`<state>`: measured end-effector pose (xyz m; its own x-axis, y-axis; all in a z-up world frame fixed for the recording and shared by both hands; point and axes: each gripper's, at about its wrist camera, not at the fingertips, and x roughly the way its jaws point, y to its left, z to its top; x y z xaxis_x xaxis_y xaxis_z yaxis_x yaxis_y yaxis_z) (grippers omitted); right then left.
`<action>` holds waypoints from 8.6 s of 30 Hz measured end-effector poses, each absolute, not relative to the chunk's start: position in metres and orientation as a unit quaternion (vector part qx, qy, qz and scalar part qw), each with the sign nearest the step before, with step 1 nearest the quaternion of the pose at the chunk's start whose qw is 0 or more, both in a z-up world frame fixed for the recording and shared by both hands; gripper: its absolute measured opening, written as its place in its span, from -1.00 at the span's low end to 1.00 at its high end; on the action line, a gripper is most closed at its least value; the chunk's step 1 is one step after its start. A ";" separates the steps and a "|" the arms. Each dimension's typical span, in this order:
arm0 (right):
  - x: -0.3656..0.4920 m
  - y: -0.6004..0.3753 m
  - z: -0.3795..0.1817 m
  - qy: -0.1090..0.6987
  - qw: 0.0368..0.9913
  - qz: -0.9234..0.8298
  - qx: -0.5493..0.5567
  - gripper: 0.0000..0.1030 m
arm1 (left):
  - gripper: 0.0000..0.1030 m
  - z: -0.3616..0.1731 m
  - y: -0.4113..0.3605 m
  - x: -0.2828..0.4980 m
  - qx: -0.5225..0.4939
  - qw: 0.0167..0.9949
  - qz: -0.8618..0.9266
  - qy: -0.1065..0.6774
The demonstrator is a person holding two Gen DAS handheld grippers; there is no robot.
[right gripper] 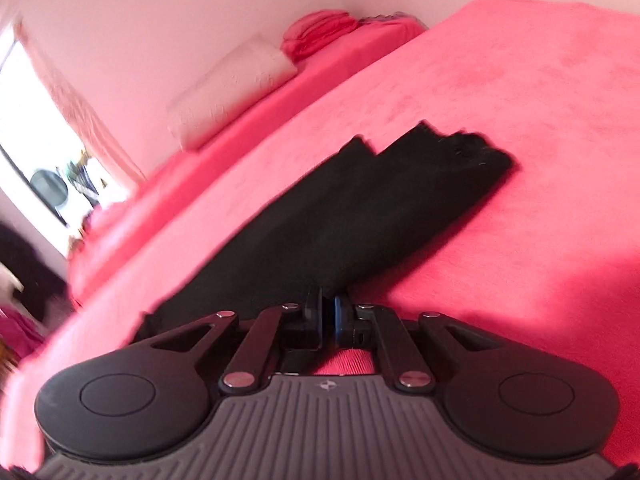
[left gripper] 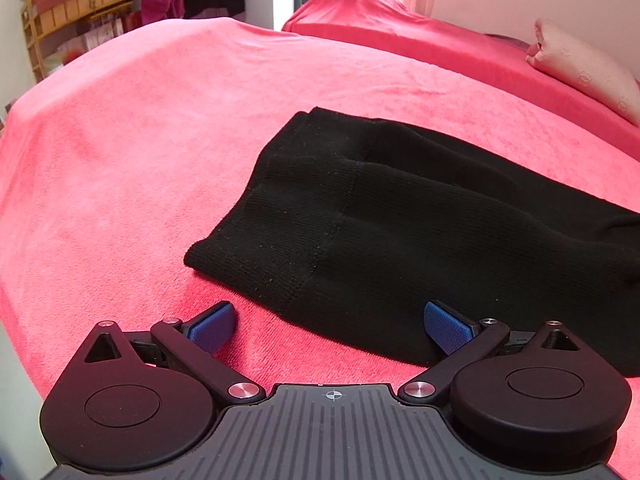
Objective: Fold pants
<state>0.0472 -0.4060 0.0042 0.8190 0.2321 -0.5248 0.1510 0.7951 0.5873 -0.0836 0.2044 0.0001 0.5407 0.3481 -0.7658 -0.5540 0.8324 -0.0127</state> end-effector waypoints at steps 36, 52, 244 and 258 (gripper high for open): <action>-0.070 0.100 -0.007 0.139 0.765 0.536 -0.328 0.05 | 1.00 0.027 0.264 -0.142 -0.145 0.868 0.310 0.360; -0.078 0.048 0.030 0.196 0.782 0.562 -0.183 0.12 | 1.00 0.038 0.246 -0.115 -0.132 0.884 0.282 0.349; -0.060 -0.134 0.028 0.279 0.854 0.429 -0.093 0.21 | 1.00 0.007 0.213 -0.138 -0.218 0.870 0.184 0.402; -0.031 -0.342 0.020 0.387 0.891 0.115 0.206 0.21 | 1.00 0.002 0.206 -0.102 -0.292 0.865 0.172 0.370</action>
